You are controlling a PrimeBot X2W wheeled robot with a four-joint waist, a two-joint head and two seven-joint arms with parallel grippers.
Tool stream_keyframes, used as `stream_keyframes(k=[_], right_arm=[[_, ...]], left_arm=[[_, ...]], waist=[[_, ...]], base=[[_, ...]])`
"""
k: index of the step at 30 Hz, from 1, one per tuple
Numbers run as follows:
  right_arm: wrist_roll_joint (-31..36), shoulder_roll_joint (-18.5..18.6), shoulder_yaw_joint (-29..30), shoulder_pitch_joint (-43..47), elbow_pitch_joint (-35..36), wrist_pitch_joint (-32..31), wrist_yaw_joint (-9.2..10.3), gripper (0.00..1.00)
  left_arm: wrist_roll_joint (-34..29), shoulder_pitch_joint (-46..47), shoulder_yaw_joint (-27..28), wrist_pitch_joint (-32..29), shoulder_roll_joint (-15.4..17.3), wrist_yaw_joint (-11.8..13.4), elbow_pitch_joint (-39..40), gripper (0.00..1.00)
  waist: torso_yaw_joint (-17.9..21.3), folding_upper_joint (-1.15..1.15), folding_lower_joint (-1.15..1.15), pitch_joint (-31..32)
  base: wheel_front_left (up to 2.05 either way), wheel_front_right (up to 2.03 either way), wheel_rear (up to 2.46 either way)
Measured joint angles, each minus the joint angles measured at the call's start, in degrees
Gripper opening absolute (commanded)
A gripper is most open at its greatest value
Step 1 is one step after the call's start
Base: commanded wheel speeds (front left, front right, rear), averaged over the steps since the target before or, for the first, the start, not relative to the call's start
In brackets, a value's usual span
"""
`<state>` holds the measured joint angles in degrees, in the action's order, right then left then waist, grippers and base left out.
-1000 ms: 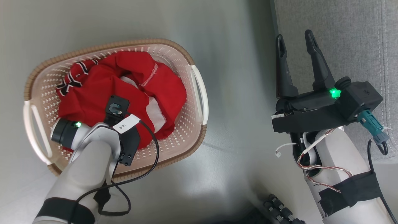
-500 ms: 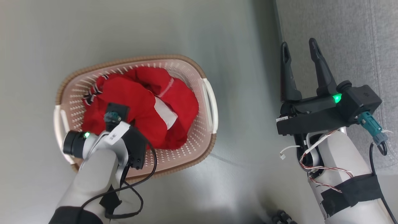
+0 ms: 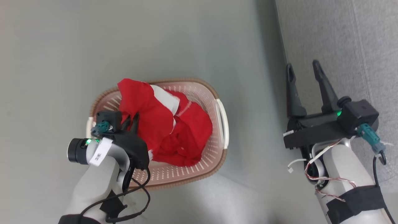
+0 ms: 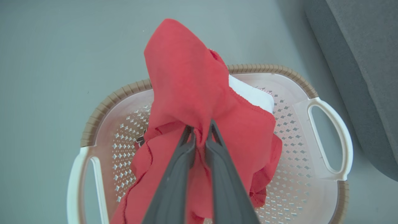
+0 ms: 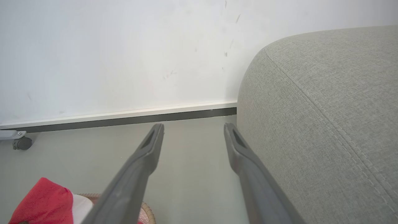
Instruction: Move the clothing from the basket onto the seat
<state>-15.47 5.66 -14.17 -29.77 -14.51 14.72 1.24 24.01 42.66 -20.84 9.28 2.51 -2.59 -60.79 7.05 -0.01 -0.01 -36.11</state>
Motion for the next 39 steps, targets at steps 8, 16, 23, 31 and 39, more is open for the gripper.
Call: stream_keyframes(k=[8,16,23,31,39], right_arm=[[0.40,0.34,0.18,2.37,-1.92,-0.01,-0.74,1.00],[0.41,0.34,-0.12,5.13,-4.19,-0.01,-1.27,1.00],[0.40,0.32,-0.27,7.55,-5.45,-0.01,-1.82,1.00],[0.40,0.24,-0.85,11.60,-6.42,-0.01,-2.25,1.00],[0.40,0.07,-1.31,14.62,-6.61,-0.01,-2.42,1.00]], left_arm=[[1.48,-1.33,0.96,4.03,-0.26,-1.47,3.12,0.00],[2.10,-4.12,1.55,5.02,-0.34,-2.02,7.98,0.00],[2.11,-7.03,1.89,5.02,-0.36,-2.52,15.03,0.00],[1.96,-11.70,3.26,5.03,-0.34,-2.48,27.62,0.00],[0.67,-16.20,3.39,5.03,-0.31,-2.11,36.74,0.00]], waist=[[-1.83,0.00,0.00,5.51],[-3.22,0.00,0.00,11.37],[-3.98,0.00,0.00,16.54],[-4.50,0.00,0.00,22.88],[-4.64,0.00,0.00,27.14]], base=[[0.00,0.00,0.00],[0.00,0.00,0.00],[0.00,0.00,0.00],[0.00,0.00,0.00],[0.00,0.00,0.00]])
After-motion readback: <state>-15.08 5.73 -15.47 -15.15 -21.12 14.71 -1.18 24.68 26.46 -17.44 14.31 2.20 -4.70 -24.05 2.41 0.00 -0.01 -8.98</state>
